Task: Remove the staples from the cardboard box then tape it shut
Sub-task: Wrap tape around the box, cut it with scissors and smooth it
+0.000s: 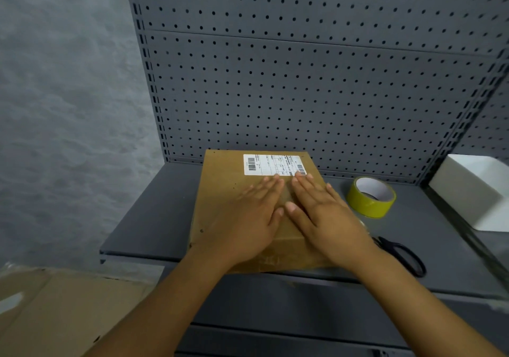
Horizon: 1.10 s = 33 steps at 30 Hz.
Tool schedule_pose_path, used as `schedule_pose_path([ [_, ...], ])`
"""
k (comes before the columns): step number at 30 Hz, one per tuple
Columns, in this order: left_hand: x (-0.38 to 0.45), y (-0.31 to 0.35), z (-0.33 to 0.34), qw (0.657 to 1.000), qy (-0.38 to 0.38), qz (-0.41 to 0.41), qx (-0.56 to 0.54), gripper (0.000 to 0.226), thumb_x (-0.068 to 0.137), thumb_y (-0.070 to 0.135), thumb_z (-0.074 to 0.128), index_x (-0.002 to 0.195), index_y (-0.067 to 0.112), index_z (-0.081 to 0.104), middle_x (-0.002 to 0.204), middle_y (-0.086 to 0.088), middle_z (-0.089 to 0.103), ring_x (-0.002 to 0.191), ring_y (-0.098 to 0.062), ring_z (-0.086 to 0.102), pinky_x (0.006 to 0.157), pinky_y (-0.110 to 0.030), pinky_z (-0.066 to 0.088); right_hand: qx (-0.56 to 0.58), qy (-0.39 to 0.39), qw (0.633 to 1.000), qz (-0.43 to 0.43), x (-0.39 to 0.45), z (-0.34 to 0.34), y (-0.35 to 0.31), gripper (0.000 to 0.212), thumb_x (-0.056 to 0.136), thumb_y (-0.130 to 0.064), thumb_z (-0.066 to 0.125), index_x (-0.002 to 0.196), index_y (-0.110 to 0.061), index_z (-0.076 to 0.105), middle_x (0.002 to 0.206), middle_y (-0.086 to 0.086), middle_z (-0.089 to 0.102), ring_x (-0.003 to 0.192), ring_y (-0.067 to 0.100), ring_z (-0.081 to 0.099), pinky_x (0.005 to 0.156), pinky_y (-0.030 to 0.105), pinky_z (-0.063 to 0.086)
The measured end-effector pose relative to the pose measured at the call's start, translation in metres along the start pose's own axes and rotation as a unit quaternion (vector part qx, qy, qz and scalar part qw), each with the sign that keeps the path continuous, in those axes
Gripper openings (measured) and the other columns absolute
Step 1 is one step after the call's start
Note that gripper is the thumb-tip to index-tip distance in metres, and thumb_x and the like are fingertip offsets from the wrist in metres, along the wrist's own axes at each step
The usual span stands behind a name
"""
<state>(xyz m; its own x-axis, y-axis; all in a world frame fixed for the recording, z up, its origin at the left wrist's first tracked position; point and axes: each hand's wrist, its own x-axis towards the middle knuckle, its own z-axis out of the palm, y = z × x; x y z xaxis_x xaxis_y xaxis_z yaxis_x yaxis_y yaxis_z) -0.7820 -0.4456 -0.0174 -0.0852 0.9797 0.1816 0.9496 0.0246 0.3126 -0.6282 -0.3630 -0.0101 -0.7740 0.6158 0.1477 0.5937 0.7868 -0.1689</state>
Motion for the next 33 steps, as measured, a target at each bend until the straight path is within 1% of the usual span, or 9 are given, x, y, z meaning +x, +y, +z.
schedule_pose_path([
  [4, 0.003, -0.001, -0.004, 1.0, -0.013, -0.002, -0.017, 0.049, 0.103, 0.039, 0.024, 0.151, 0.028, 0.022, 0.158, 0.013, 0.017, 0.144, 0.0, 0.008, 0.118, -0.023, 0.002, 0.019, -0.066, 0.998, 0.01, 0.01, -0.012, 0.001, 0.062, 0.098, -0.051, 0.025, 0.151, -0.018, 0.025, 0.159, -0.003, 0.021, 0.147, 0.011, 0.013, 0.121, 0.033, 0.009],
  [6, 0.003, -0.001, -0.004, 1.0, -0.005, -0.008, -0.028, 0.049, 0.103, 0.039, 0.027, 0.151, 0.028, 0.022, 0.158, 0.012, 0.019, 0.144, -0.001, 0.01, 0.117, -0.023, 0.003, 0.067, -0.033, 0.997, 0.019, 0.012, -0.015, -0.002, 0.051, 0.101, -0.043, 0.034, 0.144, -0.017, 0.041, 0.152, 0.0, 0.038, 0.142, 0.018, 0.03, 0.117, 0.035, 0.021],
  [12, -0.004, 0.005, -0.005, 0.998, -0.003, -0.034, -0.057, 0.05, 0.102, 0.042, 0.029, 0.15, 0.036, 0.018, 0.158, 0.011, 0.018, 0.146, -0.01, 0.013, 0.118, -0.031, 0.012, 0.08, -0.046, 0.996, 0.005, 0.007, -0.003, 0.002, 0.054, 0.101, -0.043, 0.033, 0.151, -0.026, 0.025, 0.159, -0.007, 0.018, 0.147, 0.01, 0.008, 0.12, 0.032, 0.005],
  [15, -0.003, 0.005, -0.005, 0.994, -0.017, -0.076, -0.07, 0.047, 0.101, 0.043, 0.032, 0.147, 0.043, 0.023, 0.157, 0.013, 0.02, 0.146, -0.018, 0.013, 0.116, -0.04, 0.019, 0.135, -0.032, 0.99, -0.003, -0.001, -0.009, 0.009, 0.067, 0.092, -0.064, 0.029, 0.148, -0.028, 0.032, 0.156, -0.012, 0.025, 0.145, 0.001, 0.012, 0.121, 0.032, 0.008],
  [17, -0.003, 0.006, -0.007, 0.996, -0.007, -0.062, -0.067, 0.045, 0.101, 0.041, 0.031, 0.145, 0.045, 0.023, 0.157, 0.015, 0.02, 0.146, -0.017, 0.012, 0.116, -0.036, 0.014, 0.063, -0.024, 0.997, -0.031, -0.005, -0.006, 0.012, 0.076, 0.087, -0.069, 0.015, 0.15, -0.028, 0.029, 0.156, -0.015, 0.02, 0.145, 0.0, 0.01, 0.122, 0.032, 0.009],
  [19, -0.004, 0.007, -0.008, 0.999, -0.003, -0.022, -0.039, 0.046, 0.103, 0.038, 0.027, 0.148, 0.043, 0.019, 0.157, 0.017, 0.018, 0.145, -0.008, 0.01, 0.112, -0.024, 0.003, 0.084, -0.035, 0.996, -0.018, -0.004, -0.004, 0.012, 0.065, 0.093, -0.06, 0.026, 0.149, -0.027, 0.031, 0.156, -0.013, 0.023, 0.145, 0.002, 0.013, 0.121, 0.032, 0.01],
  [23, -0.004, 0.007, -0.009, 1.0, -0.002, -0.003, 0.007, 0.05, 0.103, 0.034, 0.02, 0.152, 0.031, 0.014, 0.159, 0.014, 0.012, 0.145, 0.0, 0.005, 0.114, -0.022, -0.002, 0.035, 0.075, 0.997, 0.004, -0.003, 0.003, 0.004, 0.061, 0.094, -0.052, 0.02, 0.142, -0.024, 0.045, 0.148, -0.008, 0.042, 0.141, 0.005, 0.031, 0.117, 0.032, 0.023],
  [30, 0.0, 0.007, -0.011, 0.999, -0.02, 0.001, 0.027, 0.048, 0.103, 0.035, 0.024, 0.15, 0.029, 0.024, 0.158, 0.014, 0.018, 0.145, -0.003, 0.01, 0.118, -0.029, 0.007, -0.017, 0.034, 0.999, 0.009, -0.003, 0.0, 0.007, 0.077, 0.089, -0.062, 0.008, 0.149, -0.02, 0.031, 0.157, -0.003, 0.026, 0.145, 0.008, 0.019, 0.115, 0.022, 0.009],
  [33, 0.011, 0.003, -0.023, 0.999, -0.039, 0.015, 0.034, 0.045, 0.101, 0.036, 0.034, 0.145, 0.031, 0.036, 0.153, 0.012, 0.032, 0.141, -0.009, 0.027, 0.117, -0.035, 0.022, 0.082, -0.013, 0.997, 0.011, -0.004, -0.008, 0.014, 0.07, 0.092, -0.063, 0.03, 0.15, -0.025, 0.029, 0.157, -0.009, 0.025, 0.145, 0.003, 0.015, 0.12, 0.026, 0.011],
])
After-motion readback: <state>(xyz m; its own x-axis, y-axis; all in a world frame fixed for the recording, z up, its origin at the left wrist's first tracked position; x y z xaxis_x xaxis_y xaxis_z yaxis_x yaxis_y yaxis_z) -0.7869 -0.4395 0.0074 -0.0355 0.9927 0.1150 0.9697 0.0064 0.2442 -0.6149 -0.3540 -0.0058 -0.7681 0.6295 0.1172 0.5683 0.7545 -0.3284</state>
